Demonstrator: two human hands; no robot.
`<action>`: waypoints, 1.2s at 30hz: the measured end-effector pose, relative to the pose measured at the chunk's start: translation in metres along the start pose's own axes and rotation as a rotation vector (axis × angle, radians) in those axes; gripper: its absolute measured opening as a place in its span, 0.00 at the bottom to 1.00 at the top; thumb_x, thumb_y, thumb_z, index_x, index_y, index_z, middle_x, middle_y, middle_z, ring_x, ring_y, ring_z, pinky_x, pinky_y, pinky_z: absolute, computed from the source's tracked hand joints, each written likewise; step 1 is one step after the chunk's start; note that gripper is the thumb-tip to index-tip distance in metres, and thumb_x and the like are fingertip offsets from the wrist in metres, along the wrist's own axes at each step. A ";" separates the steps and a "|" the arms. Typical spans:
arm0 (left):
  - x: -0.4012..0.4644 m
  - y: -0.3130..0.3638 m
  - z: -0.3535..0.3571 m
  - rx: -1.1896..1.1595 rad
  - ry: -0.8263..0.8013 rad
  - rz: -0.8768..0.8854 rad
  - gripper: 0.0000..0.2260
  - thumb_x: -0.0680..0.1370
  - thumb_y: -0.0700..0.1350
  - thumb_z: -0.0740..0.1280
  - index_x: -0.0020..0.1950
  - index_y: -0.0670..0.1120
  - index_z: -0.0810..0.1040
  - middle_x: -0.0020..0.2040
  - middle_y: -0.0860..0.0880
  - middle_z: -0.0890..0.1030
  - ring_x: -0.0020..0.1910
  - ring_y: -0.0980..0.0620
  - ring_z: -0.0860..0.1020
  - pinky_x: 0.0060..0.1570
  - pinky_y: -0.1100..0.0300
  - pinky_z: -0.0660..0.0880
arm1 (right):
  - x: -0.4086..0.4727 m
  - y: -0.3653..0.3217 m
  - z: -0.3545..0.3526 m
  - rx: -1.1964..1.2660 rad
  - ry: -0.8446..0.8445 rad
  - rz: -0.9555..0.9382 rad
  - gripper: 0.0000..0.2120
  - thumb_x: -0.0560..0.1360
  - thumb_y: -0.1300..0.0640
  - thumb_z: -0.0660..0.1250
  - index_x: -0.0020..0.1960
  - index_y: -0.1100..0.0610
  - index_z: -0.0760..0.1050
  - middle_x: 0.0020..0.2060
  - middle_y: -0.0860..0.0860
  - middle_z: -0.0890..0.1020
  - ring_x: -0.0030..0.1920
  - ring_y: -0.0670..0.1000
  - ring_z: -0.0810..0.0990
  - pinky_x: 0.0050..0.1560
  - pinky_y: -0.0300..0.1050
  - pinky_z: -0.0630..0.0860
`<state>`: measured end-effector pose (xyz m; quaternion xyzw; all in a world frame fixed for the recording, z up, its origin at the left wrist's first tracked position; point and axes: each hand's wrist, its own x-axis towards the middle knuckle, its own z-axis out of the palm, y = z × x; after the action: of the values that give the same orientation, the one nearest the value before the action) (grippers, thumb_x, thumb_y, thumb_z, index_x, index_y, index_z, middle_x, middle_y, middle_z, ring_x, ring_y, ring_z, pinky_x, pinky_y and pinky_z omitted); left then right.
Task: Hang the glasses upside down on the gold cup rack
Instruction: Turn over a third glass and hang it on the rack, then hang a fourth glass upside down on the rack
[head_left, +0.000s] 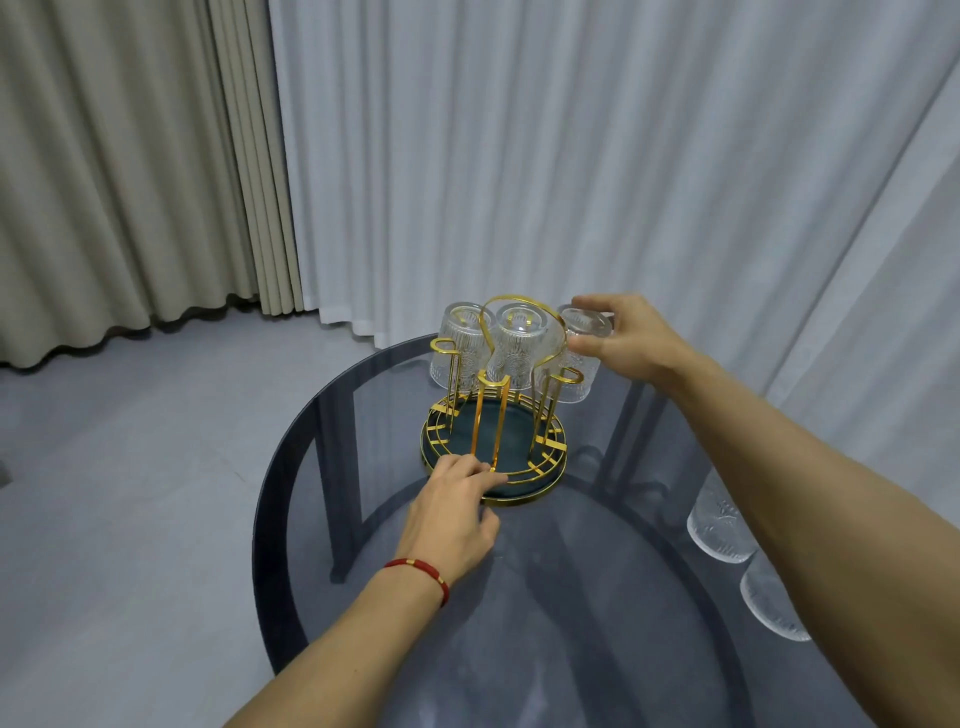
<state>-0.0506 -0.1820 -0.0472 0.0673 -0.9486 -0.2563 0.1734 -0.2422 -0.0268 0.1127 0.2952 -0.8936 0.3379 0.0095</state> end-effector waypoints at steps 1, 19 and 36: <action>0.000 0.001 0.000 0.000 0.006 -0.001 0.19 0.79 0.43 0.67 0.70 0.54 0.77 0.64 0.55 0.76 0.69 0.55 0.68 0.61 0.56 0.76 | 0.001 0.001 0.003 -0.023 -0.029 0.002 0.33 0.76 0.58 0.76 0.78 0.59 0.70 0.75 0.55 0.76 0.74 0.56 0.74 0.76 0.54 0.69; -0.003 0.023 0.009 0.062 0.100 -0.105 0.16 0.79 0.43 0.66 0.66 0.49 0.79 0.65 0.50 0.78 0.68 0.50 0.71 0.63 0.52 0.76 | -0.022 0.023 0.017 0.121 -0.078 0.068 0.39 0.79 0.58 0.73 0.84 0.53 0.57 0.82 0.54 0.65 0.81 0.57 0.65 0.78 0.60 0.67; -0.043 0.131 0.020 -0.330 -0.192 0.254 0.28 0.73 0.42 0.71 0.73 0.53 0.72 0.71 0.55 0.75 0.69 0.55 0.70 0.69 0.57 0.68 | -0.282 0.061 0.002 -0.164 0.701 0.195 0.28 0.70 0.57 0.77 0.68 0.58 0.75 0.63 0.56 0.76 0.64 0.59 0.74 0.67 0.55 0.72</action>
<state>-0.0232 -0.0512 -0.0094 -0.1068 -0.9068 -0.3892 0.1217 -0.0411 0.1552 0.0138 0.0733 -0.8842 0.3451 0.3060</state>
